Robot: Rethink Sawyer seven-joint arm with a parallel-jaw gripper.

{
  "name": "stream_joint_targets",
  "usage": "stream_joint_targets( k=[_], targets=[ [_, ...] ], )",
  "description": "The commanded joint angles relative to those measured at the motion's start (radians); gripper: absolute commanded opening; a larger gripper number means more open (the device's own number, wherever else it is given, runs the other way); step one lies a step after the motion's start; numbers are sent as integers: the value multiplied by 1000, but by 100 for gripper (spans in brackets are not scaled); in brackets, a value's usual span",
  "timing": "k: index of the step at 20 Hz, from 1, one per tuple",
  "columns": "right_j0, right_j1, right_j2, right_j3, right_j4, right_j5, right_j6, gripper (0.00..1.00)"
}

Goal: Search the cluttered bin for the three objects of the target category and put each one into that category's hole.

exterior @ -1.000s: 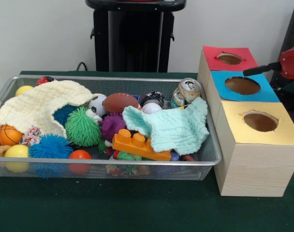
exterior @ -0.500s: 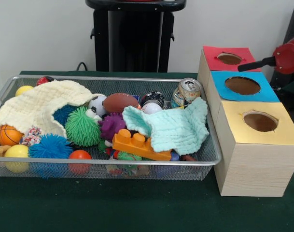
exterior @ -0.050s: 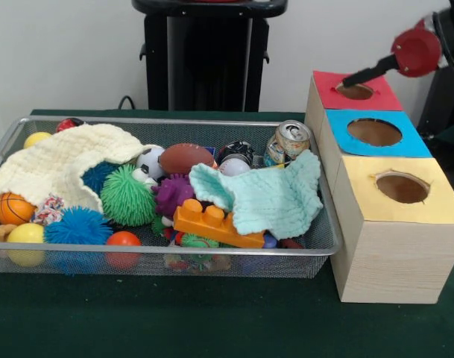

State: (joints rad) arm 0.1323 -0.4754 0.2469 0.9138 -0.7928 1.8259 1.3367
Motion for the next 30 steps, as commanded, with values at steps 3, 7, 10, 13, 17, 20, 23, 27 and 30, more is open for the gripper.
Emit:
stream_joint_targets(
  k=[3,7,10,13,17,20,23,27,30],
  targets=[
    [-172,-317,20,414,79,-260,-375,100],
    [-296,-402,50,549,148,-443,-358,100],
    [-401,-457,70,627,200,-542,-377,100],
    [-484,-484,93,668,260,-634,-333,100],
    [-598,-500,136,692,369,-748,-261,100],
    [-677,-492,173,718,444,-829,-227,100],
    [-738,-474,198,734,455,-886,-236,100],
    [-808,-409,235,723,438,-935,-259,100],
    [-804,-325,263,696,392,-976,-241,100]
  ],
)
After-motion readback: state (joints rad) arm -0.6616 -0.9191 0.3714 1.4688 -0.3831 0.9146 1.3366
